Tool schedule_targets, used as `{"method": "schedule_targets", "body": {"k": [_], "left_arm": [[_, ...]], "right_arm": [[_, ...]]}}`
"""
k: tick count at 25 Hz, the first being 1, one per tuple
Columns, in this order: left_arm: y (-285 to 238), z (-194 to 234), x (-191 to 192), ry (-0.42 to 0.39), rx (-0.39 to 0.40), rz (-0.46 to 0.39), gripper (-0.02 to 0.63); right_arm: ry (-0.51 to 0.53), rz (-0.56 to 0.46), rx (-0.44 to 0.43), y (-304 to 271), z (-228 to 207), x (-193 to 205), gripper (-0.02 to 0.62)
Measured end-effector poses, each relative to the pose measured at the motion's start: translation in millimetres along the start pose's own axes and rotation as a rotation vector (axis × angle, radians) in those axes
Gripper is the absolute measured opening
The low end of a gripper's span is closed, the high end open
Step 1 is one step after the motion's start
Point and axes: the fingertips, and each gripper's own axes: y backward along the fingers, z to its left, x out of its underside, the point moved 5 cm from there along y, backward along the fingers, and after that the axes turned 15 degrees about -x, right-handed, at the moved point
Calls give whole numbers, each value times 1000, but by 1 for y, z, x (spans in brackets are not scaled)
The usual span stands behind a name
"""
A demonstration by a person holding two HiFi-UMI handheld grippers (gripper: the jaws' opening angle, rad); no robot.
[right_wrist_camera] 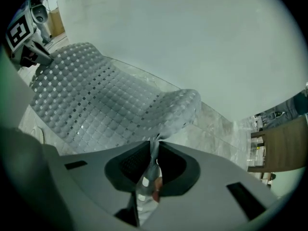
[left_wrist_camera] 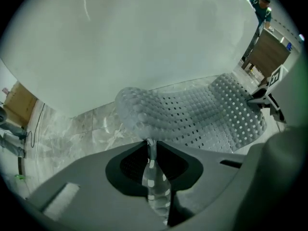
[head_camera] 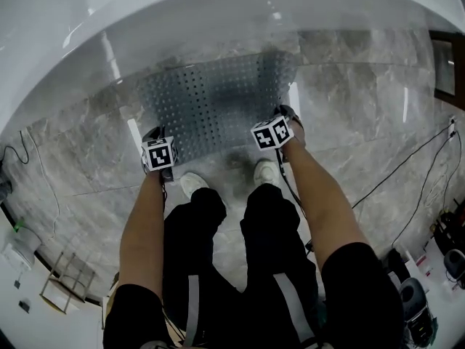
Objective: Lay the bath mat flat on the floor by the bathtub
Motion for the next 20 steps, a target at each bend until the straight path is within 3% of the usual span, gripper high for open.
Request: {"method": "schedule_targets", "body": {"k": [3,10,14,20], "left_arm": [[-22,3,11,8,2,50,58],[-66,-3,27,-81,-32,64,66],[-98,2,42,-53,-34,54,67],[-110,11,46,-78,-49,99,86]], "right_arm": [[-25,38,4,-21,-13,12,49],[-146,62,-9,-60,-46,35,51],[-277,38,-37,-80,-63,48,63],[-446,-6,-99,-95,-80,60,105]]}}
